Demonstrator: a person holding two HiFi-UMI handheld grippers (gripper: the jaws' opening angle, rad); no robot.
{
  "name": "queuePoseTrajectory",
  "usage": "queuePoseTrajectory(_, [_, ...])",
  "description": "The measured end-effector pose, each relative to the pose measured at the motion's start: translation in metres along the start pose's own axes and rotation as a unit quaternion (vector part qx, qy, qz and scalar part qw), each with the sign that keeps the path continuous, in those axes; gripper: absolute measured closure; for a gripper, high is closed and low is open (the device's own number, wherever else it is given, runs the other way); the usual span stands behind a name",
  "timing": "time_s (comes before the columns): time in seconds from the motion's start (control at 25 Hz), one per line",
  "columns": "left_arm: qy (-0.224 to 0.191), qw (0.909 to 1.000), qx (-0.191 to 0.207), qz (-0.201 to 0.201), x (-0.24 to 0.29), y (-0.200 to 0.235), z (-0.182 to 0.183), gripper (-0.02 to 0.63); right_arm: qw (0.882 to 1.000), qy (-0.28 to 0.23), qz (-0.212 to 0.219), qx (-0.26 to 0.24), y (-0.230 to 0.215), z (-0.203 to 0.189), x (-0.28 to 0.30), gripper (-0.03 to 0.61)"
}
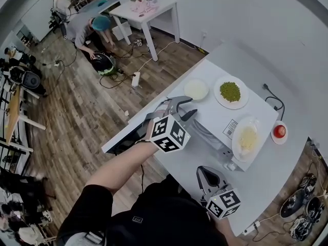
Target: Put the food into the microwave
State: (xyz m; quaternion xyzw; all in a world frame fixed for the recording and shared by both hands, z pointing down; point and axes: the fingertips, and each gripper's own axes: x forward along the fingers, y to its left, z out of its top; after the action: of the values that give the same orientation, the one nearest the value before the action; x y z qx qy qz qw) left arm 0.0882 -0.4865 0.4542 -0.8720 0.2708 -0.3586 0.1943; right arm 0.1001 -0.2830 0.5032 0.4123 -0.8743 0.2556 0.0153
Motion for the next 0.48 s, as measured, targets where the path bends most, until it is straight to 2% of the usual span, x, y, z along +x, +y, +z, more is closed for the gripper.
queuePoseTrajectory(0.2, [0.015,0.9991,0.039,-0.006,0.016,0.003,-0.002,0.462,1.000,-0.004,-0.009,0.009,-0.006,0.000,0.003,0.563])
queuePoseTrajectory(0.4, [0.025,0.9981,0.053,-0.017,0.026,0.005,-0.002,0.436,1.000,-0.005,-0.012,0.012,-0.007,0.002,0.006,0.563])
queuePoseTrajectory(0.48, [0.035,0.9967,0.071,-0.019,0.029,0.005,-0.003,0.434,1.000,-0.007,-0.016,0.015,-0.007,0.003,0.006,0.563])
